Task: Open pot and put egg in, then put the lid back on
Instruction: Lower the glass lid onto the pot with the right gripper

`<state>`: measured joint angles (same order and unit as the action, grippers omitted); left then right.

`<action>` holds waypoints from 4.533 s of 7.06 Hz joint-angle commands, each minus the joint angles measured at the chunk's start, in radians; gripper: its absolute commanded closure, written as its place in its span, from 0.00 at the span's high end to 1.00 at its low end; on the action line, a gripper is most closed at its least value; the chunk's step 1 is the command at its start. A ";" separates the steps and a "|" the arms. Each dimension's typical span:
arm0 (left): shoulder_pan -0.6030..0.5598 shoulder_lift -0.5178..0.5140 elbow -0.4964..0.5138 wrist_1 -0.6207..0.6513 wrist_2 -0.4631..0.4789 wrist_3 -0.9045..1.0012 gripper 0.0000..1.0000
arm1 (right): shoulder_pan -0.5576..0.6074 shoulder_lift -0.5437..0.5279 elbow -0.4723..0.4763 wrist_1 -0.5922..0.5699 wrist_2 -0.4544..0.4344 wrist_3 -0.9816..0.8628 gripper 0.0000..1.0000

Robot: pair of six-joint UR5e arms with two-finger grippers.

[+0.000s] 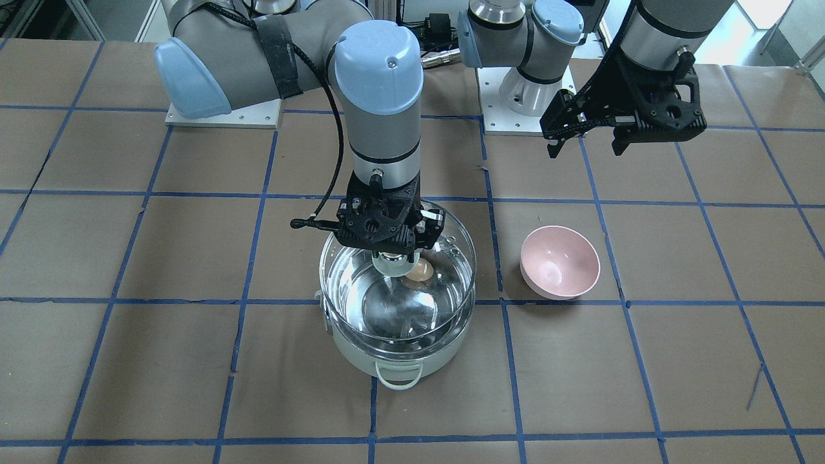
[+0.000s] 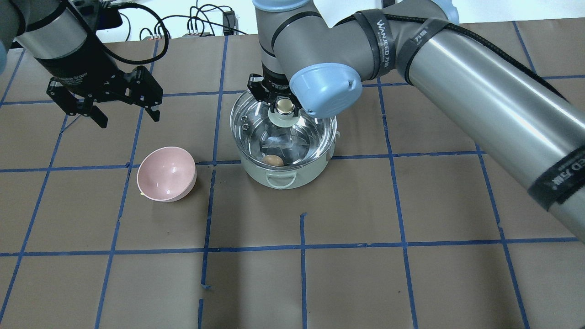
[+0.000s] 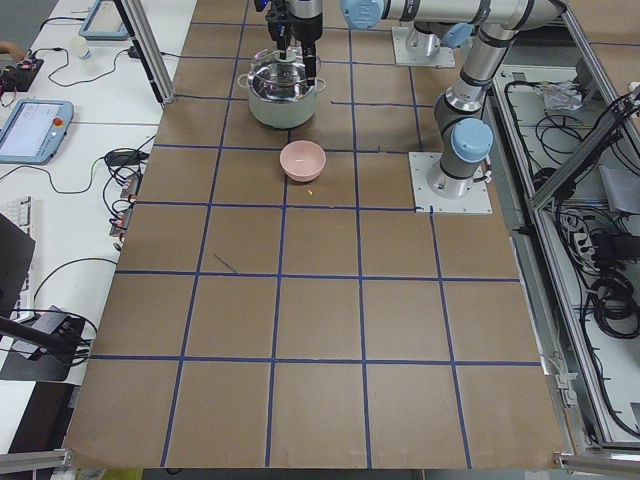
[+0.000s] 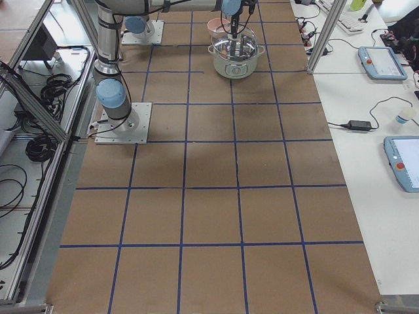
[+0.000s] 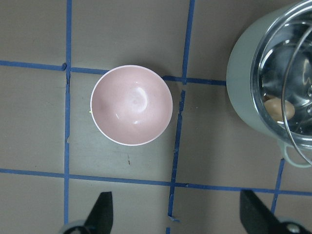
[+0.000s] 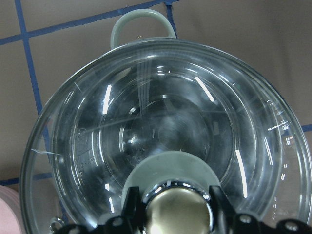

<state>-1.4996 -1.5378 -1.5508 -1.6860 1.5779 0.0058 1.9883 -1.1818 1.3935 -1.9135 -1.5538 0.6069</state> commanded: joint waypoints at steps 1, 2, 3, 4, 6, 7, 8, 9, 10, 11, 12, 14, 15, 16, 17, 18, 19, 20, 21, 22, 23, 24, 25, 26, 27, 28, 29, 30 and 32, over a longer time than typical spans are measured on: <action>-0.008 -0.005 0.008 -0.026 0.013 0.019 1.00 | 0.007 0.028 -0.007 -0.012 -0.005 -0.001 0.15; -0.008 -0.005 0.015 -0.024 0.013 0.019 1.00 | 0.007 0.030 -0.007 -0.012 -0.011 -0.016 0.19; -0.008 -0.005 0.024 -0.023 0.016 0.017 1.00 | 0.007 0.031 -0.007 -0.012 -0.011 -0.016 0.21; -0.008 -0.008 0.044 -0.017 0.016 0.016 1.00 | 0.007 0.031 -0.008 -0.015 -0.012 -0.016 0.22; -0.011 -0.010 0.048 -0.012 0.016 0.016 1.00 | 0.007 0.048 -0.008 -0.070 -0.012 -0.016 0.23; -0.011 -0.008 0.048 -0.012 0.016 0.016 1.00 | 0.007 0.050 -0.007 -0.079 -0.012 -0.016 0.23; -0.011 -0.008 0.048 -0.012 0.016 0.016 1.00 | 0.007 0.050 -0.005 -0.079 -0.014 -0.016 0.29; -0.011 -0.008 0.038 -0.009 0.011 0.010 1.00 | 0.007 0.047 -0.002 -0.075 -0.032 -0.012 0.40; -0.011 -0.008 0.040 -0.009 0.007 0.007 1.00 | 0.007 0.041 -0.001 -0.073 -0.052 -0.012 0.51; -0.010 -0.008 0.041 -0.008 0.010 0.007 1.00 | 0.007 0.041 0.002 -0.074 -0.052 -0.010 0.64; -0.010 -0.008 0.037 -0.008 0.014 0.007 1.00 | 0.007 0.041 0.002 -0.073 -0.052 -0.010 0.66; -0.004 -0.007 0.031 0.017 0.017 0.005 1.00 | 0.006 0.039 0.001 -0.073 -0.052 -0.009 0.70; -0.004 -0.007 0.029 0.017 0.014 0.005 1.00 | 0.004 0.034 -0.004 -0.074 -0.051 -0.022 0.71; -0.004 -0.007 0.029 0.017 0.008 0.002 1.00 | 0.004 0.013 0.005 -0.076 -0.049 -0.024 0.71; -0.007 -0.005 0.029 0.017 0.017 0.003 1.00 | 0.004 0.011 0.024 -0.078 -0.046 -0.019 0.71; -0.007 -0.004 0.028 0.017 0.017 0.003 1.00 | 0.006 0.013 0.041 -0.084 -0.035 -0.018 0.71; -0.007 -0.004 0.029 0.017 0.017 0.003 1.00 | 0.006 0.017 0.059 -0.122 -0.032 -0.019 0.71; -0.008 -0.004 0.026 0.017 0.017 0.003 1.00 | 0.006 0.022 0.076 -0.149 -0.031 -0.015 0.71; -0.008 -0.004 0.025 0.017 0.017 0.003 1.00 | 0.006 0.022 0.074 -0.153 -0.002 -0.010 0.71; -0.008 -0.004 0.025 0.017 0.017 0.003 1.00 | 0.006 0.021 0.074 -0.153 0.011 -0.009 0.71; -0.007 -0.004 0.023 0.017 0.017 0.003 1.00 | 0.006 0.019 0.071 -0.154 0.012 -0.007 0.71; -0.008 -0.004 0.024 0.017 0.016 0.003 1.00 | 0.010 0.018 0.071 -0.159 0.012 -0.007 0.71; -0.008 -0.004 0.025 0.017 0.014 0.003 1.00 | 0.018 0.018 0.070 -0.160 0.012 -0.007 0.71; -0.008 -0.004 0.025 0.017 0.014 0.003 1.00 | 0.021 0.018 0.070 -0.159 0.014 -0.006 0.71; -0.008 -0.002 0.025 0.017 0.014 0.003 1.00 | 0.033 0.018 0.070 -0.160 0.012 -0.001 0.71; -0.010 0.001 0.025 0.017 0.014 0.003 1.00 | 0.035 0.016 0.067 -0.160 0.011 -0.007 0.71; -0.010 0.001 0.025 0.017 0.013 0.003 1.00 | 0.033 0.014 0.053 -0.159 0.008 -0.022 0.71; -0.010 0.001 0.025 0.017 0.011 0.003 1.00 | 0.017 -0.005 0.032 -0.144 0.000 -0.032 0.71; -0.010 0.002 0.023 0.017 0.014 0.003 1.00 | -0.052 -0.114 0.041 -0.046 0.000 -0.056 0.71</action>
<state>-1.5094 -1.5366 -1.5265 -1.6689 1.5908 0.0092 1.9831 -1.2332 1.4337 -2.0252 -1.5535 0.5709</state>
